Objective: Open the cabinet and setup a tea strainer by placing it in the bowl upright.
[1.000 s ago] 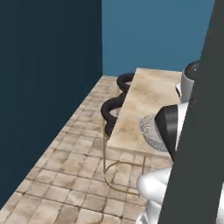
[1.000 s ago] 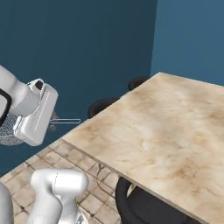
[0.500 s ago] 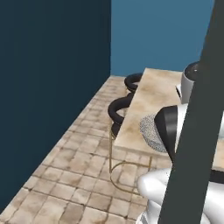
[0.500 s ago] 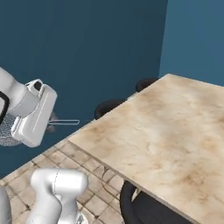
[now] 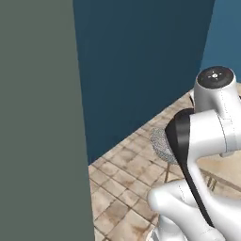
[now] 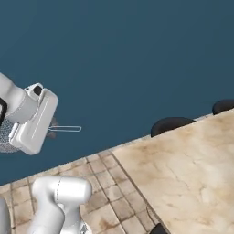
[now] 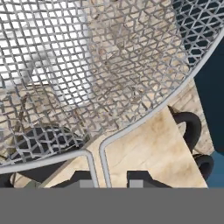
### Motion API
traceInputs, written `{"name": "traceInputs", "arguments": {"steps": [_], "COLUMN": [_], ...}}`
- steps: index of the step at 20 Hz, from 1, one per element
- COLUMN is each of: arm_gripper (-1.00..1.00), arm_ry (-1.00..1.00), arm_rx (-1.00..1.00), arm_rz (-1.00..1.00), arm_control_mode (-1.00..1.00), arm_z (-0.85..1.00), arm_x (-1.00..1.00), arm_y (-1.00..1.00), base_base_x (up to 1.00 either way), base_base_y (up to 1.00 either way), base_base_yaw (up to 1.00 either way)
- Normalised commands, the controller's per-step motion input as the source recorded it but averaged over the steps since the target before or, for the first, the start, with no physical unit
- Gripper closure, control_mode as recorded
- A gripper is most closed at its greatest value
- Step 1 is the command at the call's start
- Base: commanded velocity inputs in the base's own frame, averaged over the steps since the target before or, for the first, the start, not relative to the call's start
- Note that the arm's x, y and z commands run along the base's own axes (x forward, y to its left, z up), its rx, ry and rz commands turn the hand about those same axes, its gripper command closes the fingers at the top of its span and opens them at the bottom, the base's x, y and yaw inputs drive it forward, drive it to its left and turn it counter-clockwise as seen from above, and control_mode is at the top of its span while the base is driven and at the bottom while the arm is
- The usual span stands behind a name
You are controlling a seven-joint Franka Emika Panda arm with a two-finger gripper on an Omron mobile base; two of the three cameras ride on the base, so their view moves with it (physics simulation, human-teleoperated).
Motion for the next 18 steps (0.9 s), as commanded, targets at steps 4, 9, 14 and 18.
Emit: {"name": "traceInputs", "arguments": {"steps": [4, 9, 14, 18], "arm_gripper": [1.0, 1.0, 1.0, 1.0], "arm_ry": [0.0, 0.0, 0.0, 0.0], "arm_rx": [0.0, 0.0, 0.0, 0.0], "arm_rz": [0.0, 0.0, 0.0, 0.0], "arm_control_mode": [1.0, 1.0, 1.0, 1.0], "arm_z": [0.0, 0.0, 0.0, 0.0], "arm_x": [0.0, 0.0, 0.0, 0.0], "arm_y": [0.0, 0.0, 0.0, 0.0], "base_base_x": [0.14, 0.59, 0.99, 0.86], "base_base_y": [-0.09, 0.18, 0.03, -0.06], "base_base_yaw": [0.66, 0.31, 0.12, 0.1]}}
